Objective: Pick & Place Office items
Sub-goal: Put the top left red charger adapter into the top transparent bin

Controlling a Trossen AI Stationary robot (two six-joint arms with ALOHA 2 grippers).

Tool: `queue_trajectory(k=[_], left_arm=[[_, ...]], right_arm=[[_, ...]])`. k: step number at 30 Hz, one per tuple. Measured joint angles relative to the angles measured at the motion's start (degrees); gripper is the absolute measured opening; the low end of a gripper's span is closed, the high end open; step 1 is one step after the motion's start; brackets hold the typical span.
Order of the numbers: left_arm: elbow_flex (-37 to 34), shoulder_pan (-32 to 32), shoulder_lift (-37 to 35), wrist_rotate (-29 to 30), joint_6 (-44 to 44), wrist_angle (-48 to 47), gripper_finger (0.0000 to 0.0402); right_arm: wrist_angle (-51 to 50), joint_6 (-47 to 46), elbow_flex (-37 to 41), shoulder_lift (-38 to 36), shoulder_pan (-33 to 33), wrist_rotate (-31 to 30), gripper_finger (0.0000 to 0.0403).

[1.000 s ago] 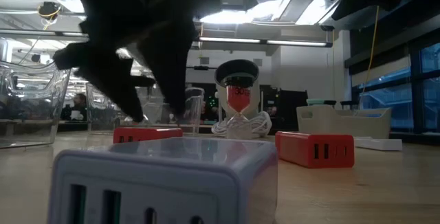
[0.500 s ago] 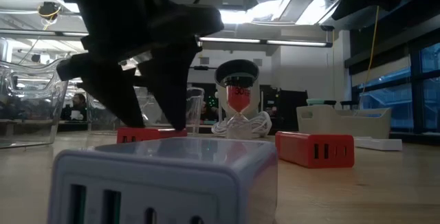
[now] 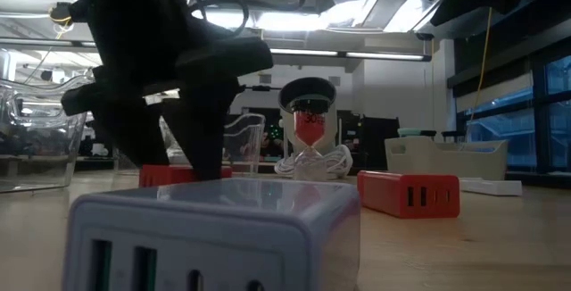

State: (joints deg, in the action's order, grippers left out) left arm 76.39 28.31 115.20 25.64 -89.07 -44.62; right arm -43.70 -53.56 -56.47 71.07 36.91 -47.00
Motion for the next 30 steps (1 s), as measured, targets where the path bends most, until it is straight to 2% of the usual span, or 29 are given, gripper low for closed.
queue_trajectory(k=[7, 12, 18, 24, 30], left_arm=[[0.07, -0.45, -0.02, -1.4, 2.27, -0.05, 0.0209], [2.34, -0.43, -0.09, -0.76, 6.13, -0.31, 0.0209], [7.23, -0.45, -3.81, 4.41, 14.93, -1.89, 0.0209], [11.98, -2.33, -10.58, 11.52, 17.9, -16.2, 0.0209], [12.08, -9.51, -19.18, 15.16, 14.94, -34.95, 0.0209]], right_arm=[[0.0, 0.02, -0.02, 0.0, 0.0, 0.0, 0.0306], [0.0, 0.02, -0.02, 0.0, 0.0, 0.04, 0.0306], [0.0, 0.04, -0.02, 0.0, 0.0, 0.04, 0.0306], [0.02, -0.04, -0.02, 0.0, 0.0, 0.02, 0.0306], [0.03, -0.46, -0.02, 0.0, 0.0, 0.07, 0.0306]])
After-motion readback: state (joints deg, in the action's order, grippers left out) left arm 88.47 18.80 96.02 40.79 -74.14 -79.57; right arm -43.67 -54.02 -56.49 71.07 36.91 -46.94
